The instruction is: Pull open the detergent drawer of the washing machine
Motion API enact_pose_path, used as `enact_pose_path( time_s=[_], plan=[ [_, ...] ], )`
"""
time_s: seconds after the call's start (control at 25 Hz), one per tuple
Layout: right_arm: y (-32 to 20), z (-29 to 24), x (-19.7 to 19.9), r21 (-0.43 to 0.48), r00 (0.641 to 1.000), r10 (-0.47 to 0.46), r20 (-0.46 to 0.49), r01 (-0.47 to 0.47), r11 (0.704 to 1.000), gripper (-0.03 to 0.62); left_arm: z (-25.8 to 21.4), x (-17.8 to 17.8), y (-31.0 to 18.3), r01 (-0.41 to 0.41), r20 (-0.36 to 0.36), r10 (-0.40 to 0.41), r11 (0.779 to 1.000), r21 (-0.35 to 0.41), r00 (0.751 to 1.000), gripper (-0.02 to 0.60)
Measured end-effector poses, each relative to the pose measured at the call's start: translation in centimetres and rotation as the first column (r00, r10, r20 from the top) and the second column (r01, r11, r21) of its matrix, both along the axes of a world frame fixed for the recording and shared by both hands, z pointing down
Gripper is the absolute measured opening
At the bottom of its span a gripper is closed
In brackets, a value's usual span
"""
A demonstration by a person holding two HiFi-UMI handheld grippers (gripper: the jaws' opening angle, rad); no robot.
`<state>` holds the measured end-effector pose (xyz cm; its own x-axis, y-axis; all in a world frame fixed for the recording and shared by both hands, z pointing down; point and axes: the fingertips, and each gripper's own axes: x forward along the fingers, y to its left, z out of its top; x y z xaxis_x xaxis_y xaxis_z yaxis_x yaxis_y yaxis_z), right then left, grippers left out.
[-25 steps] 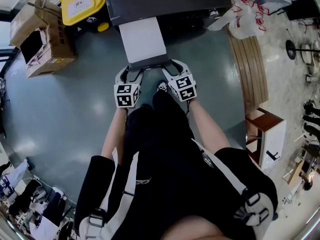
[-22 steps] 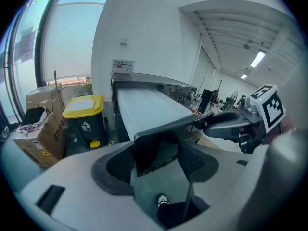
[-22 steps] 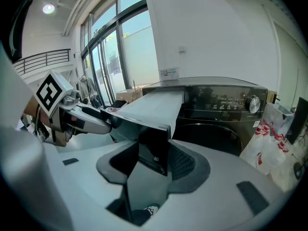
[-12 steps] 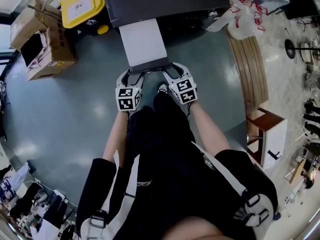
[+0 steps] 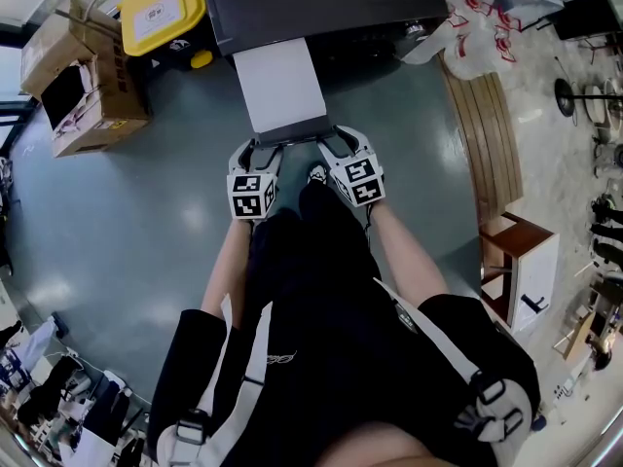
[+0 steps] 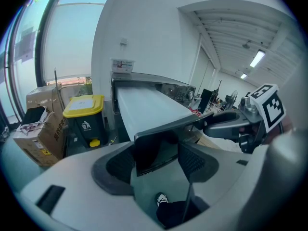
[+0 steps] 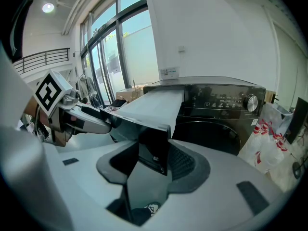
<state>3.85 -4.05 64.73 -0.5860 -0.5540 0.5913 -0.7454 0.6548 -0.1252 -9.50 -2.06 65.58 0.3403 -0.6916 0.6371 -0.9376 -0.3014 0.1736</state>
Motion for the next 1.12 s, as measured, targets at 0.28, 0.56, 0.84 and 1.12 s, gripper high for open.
enact_pose_path(
  time_s=[0.28, 0.56, 0.84, 1.12],
  plan=[
    [0.5, 0.2, -0.1, -0.004, 1.0, -0.002, -0.005, 0.002, 1.0, 0.192, -0.1, -0.1, 0.3, -0.004, -0.001, 0.004, 1.0, -0.001, 1.0, 0.284],
    [0.8, 0.4, 0.0, -0.007, 1.0, 0.006, -0.006, -0.006, 1.0, 0.192, 0.1, -0.1, 0.5, -0.011, 0.002, 0.011, 1.0, -0.003, 1.0, 0.284],
    [1.0, 0.3, -0.1, -0.007, 1.0, 0.007, -0.011, -0.007, 1.0, 0.192, 0.1, -0.1, 0.8, -0.012, -0.005, 0.012, 1.0, -0.002, 1.0, 0.284],
    [1.5, 0.3, 0.0, -0.007, 1.0, 0.009, -0.013, -0.009, 1.0, 0.192, 0.1, 0.0, 1.2, -0.012, -0.006, 0.012, 1.0, 0.0, 1.0, 0.284]
  ],
)
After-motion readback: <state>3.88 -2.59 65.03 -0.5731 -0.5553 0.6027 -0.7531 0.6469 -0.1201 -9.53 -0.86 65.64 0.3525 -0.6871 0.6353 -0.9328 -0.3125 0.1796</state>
